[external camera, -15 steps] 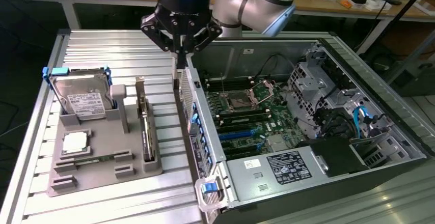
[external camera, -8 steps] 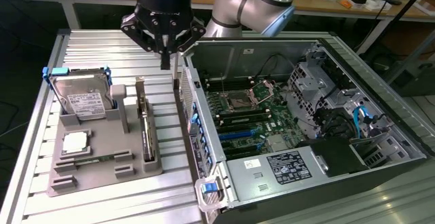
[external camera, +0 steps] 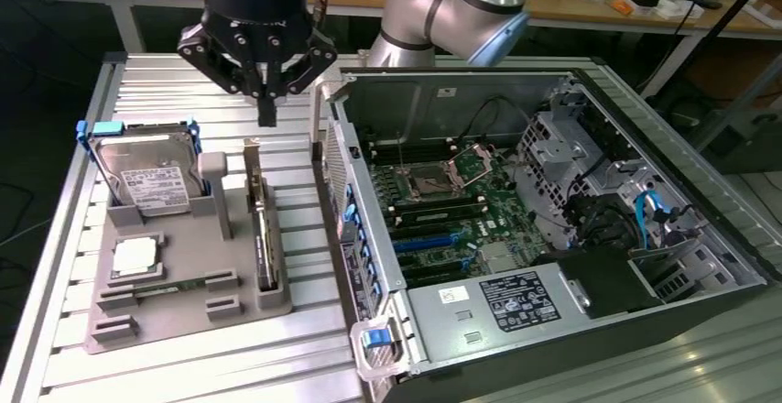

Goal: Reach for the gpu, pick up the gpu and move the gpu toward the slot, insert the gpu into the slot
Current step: 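Reach for the gpu, then pick up the gpu and move the gpu toward the slot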

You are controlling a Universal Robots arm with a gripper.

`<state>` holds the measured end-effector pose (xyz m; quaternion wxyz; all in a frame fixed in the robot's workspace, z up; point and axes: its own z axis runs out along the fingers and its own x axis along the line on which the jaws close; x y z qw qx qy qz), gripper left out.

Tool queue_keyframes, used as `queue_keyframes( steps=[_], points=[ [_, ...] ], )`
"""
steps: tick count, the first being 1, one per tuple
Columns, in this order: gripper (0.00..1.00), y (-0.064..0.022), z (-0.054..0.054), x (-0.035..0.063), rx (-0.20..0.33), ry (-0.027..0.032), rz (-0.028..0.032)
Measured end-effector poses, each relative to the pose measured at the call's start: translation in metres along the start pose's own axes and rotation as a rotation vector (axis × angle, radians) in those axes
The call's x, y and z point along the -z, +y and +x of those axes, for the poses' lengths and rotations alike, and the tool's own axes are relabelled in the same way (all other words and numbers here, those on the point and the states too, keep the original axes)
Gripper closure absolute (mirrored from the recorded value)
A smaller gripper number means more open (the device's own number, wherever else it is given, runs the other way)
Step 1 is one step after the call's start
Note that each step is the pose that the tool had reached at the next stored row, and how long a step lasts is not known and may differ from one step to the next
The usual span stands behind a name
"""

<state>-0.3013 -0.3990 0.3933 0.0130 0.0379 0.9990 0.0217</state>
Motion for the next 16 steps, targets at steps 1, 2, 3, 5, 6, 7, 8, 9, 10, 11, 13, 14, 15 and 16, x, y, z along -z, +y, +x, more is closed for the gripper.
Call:
queue_keyframes(
  steps=[1, 2, 3, 5, 6, 7, 8, 9, 10, 11, 13, 14, 15, 16],
  points=[
    [0.89, -0.0003, 0.004, 0.0001, 0.0, 0.0001, 0.0001],
    [0.89, -0.0005, 0.007, 0.0002, 0.0, 0.0, 0.0],
    [0.89, -0.0008, 0.011, 0.0003, 0.0, 0.0, 0.0],
    [0.89, -0.0013, 0.017, 0.0004, 0.0, -0.0001, -0.0001],
    [0.89, -0.0014, 0.019, 0.0005, 0.0, 0.0, 0.0],
    [0.89, -0.0014, 0.019, 0.0005, 0.0, 0.0, 0.0],
    [0.89, -0.0014, 0.019, 0.0005, 0.0, 0.0, -0.0001],
    [0.89, -0.0014, 0.019, 0.0005, 0.0, 0.0, 0.0],
    [0.89, -0.0014, 0.019, 0.0005, 0.0, 0.0, 0.0],
    [0.89, -0.0014, 0.019, 0.0005, 0.0, 0.0, -0.0001],
    [0.82, -0.0014, 0.019, 0.0003, 0.0, 0.0, -0.0001],
    [0.82, -0.0015, 0.019, -0.0005, 0.0, 0.0, -0.0001],
    [0.82, -0.0021, 0.019, -0.0015, 0.001, -0.0001, -0.0002],
    [0.82, -0.0034, 0.019, -0.0027, 0.004, 0.0001, -0.0001]
  ],
)
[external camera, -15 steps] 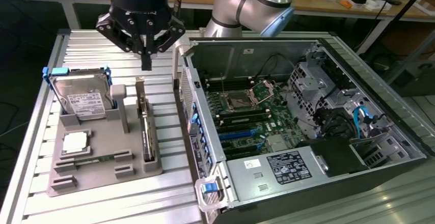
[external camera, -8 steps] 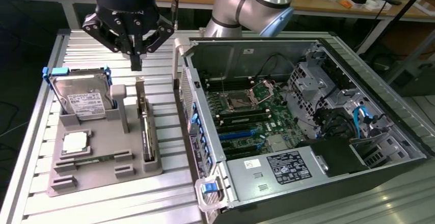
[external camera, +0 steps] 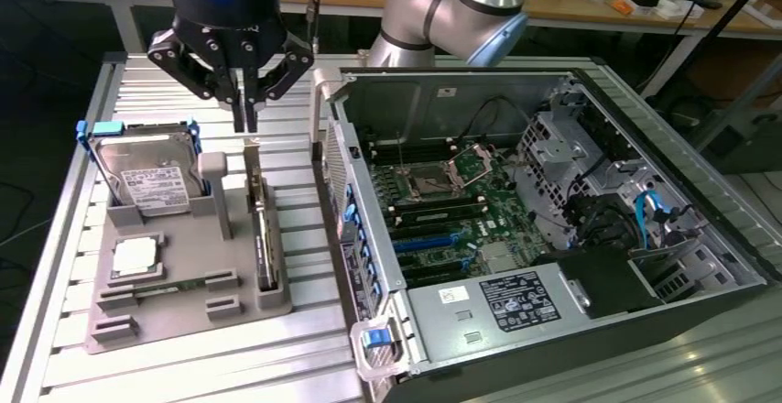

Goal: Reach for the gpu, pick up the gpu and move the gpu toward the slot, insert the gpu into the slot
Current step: 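Pick up the gpu and move the gpu toward the slot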

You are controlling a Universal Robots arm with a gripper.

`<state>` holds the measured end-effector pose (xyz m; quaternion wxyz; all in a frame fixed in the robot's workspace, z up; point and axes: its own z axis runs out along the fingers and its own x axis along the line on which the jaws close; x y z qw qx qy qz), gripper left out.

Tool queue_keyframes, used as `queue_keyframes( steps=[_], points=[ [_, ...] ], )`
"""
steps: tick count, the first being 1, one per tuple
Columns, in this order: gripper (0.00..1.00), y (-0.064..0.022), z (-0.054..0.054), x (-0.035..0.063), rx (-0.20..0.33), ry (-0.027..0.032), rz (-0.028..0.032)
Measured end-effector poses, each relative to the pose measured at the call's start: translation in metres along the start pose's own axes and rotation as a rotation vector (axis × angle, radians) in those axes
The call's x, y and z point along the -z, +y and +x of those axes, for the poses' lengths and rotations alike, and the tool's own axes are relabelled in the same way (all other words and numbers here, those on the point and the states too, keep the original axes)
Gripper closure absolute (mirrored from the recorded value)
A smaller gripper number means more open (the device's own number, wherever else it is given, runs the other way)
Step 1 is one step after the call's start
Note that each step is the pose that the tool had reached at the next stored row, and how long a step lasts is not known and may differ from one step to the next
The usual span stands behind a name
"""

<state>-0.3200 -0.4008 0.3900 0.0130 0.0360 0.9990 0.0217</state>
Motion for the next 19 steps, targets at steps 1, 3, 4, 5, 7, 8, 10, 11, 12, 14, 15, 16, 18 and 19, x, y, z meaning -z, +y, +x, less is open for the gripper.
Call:
queue_keyframes(
  steps=[1, 3, 4, 5, 7, 8, 10, 11, 12, 14, 15, 16, 18, 19],
  points=[
    [0.82, -0.0006, 0.0, -0.0014, 0.002, 0.0, 0.0],
    [0.82, -0.0009, 0.0, -0.0025, 0.002, 0.0002, 0.0],
    [0.82, -0.001, 0.0, -0.0025, 0.002, 0.0002, -0.0001],
    [0.82, -0.0013, 0.0, -0.0025, 0.002, 0.0002, 0.0],
    [0.81, -0.0028, 0.0, -0.0025, 0.002, 0.0002, 0.0],
    [0.81, -0.0044, 0.0, -0.0026, 0.002, 0.0001, -0.0002],
    [0.75, -0.0104, -0.001, -0.0038, 0.002, 0.0005, 0.0],
    [0.69, -0.0145, -0.001, -0.0046, 0.002, 0.0016, 0.0003],
    [0.63, -0.0182, -0.001, -0.0054, 0.002, 0.0025, 0.0004],
    [0.51, -0.0277, -0.002, -0.0111, 0.003, 0.0034, 0.0001],
    [0.45, -0.0279, -0.002, -0.0136, 0.003, 0.0036, 0.0004],
    [0.45, -0.0279, -0.003, -0.0147, 0.002, 0.0039, 0.0],
    [0.45, -0.0281, -0.003, -0.0185, 0.002, 0.0091, 0.0002],
    [0.45, -0.0281, -0.003, -0.0202, 0.002, 0.0102, 0.0005]
  ],
)
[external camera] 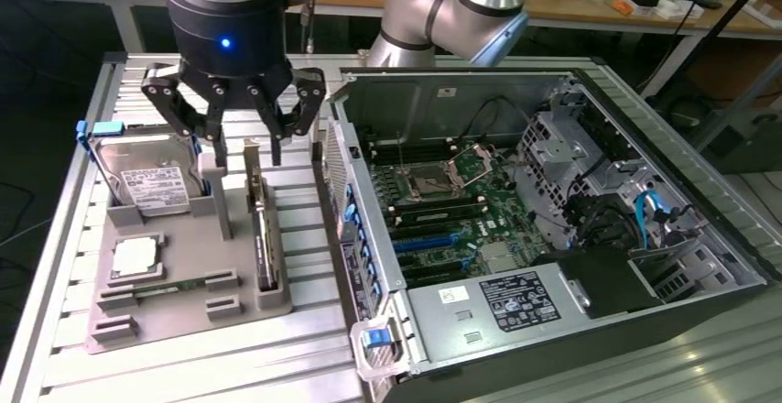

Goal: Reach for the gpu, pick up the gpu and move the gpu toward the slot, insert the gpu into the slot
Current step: 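Pick up the gpu and move the gpu toward the slot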

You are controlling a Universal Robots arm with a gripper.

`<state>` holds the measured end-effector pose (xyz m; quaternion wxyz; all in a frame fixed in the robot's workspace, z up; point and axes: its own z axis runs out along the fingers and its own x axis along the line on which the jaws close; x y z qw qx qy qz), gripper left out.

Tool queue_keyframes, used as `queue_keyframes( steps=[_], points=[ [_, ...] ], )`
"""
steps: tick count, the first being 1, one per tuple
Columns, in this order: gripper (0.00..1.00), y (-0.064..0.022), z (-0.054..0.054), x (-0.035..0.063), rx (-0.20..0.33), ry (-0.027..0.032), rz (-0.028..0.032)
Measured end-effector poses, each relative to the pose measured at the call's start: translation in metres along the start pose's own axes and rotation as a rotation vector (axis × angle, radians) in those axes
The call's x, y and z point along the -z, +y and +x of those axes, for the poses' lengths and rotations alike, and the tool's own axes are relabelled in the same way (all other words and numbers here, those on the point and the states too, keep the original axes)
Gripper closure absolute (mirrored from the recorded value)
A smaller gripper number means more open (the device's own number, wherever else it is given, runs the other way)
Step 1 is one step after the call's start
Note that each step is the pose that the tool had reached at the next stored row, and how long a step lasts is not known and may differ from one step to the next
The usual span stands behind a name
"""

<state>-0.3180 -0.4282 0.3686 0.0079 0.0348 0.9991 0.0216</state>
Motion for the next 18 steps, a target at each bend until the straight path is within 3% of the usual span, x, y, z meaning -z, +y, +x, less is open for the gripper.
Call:
queue_keyframes(
  steps=[8, 18],
  points=[
    [0.45, -0.0007, -0.007, -0.0147, 0.007, 0.0038, 0.0],
    [0.45, -0.0014, -0.009, -0.0329, 0.131, 0.0108, -0.0014]
  ],
)
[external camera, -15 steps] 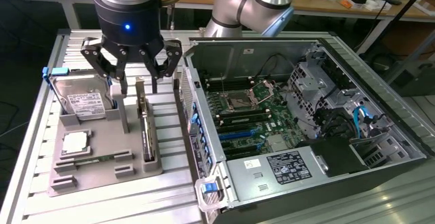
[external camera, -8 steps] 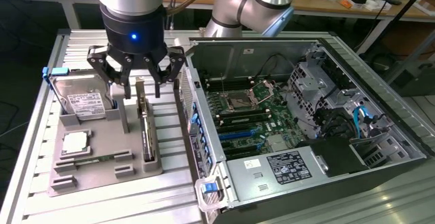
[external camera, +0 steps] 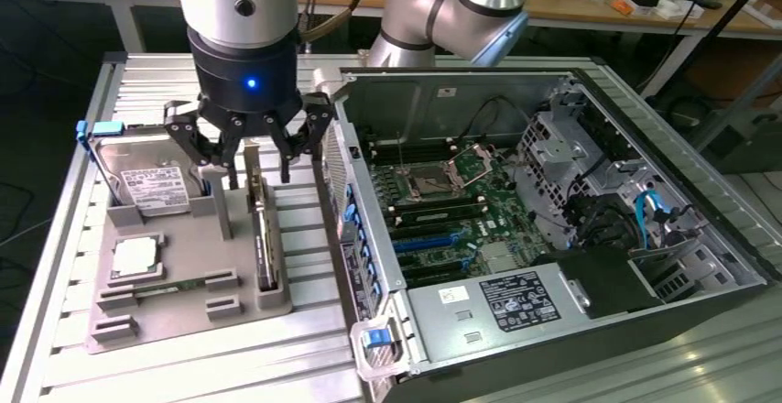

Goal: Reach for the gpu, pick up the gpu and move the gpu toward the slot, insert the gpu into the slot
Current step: 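Pick up the gpu and move the gpu toward the slot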

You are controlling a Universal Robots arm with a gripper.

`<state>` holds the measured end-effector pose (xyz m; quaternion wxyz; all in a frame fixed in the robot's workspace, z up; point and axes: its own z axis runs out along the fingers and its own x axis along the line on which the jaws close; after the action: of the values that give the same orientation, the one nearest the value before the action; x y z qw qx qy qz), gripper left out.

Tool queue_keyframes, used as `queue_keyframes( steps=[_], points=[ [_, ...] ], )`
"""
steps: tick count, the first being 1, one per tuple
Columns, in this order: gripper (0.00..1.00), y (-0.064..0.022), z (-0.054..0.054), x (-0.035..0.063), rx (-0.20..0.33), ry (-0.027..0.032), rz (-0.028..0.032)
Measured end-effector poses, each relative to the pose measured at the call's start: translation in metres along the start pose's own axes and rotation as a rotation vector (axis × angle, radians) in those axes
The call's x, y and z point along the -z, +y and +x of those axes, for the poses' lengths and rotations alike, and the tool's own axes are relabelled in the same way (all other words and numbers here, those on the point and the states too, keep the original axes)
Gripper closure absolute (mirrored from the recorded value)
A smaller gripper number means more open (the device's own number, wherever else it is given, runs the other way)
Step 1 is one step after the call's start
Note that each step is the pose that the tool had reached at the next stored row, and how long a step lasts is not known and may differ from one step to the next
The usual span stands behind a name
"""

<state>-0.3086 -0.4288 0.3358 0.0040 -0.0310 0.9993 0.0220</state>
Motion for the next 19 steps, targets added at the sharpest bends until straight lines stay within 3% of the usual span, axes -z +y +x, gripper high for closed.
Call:
queue_keyframes(
  steps=[10, 19],
  points=[
    [0.45, -0.0013, 0.0, -0.0195, 0.004, 0.0004, 0.0],
    [0.45, -0.0051, 0.011, -0.0362, 0.004, 0.0004, 0.0]
  ],
)
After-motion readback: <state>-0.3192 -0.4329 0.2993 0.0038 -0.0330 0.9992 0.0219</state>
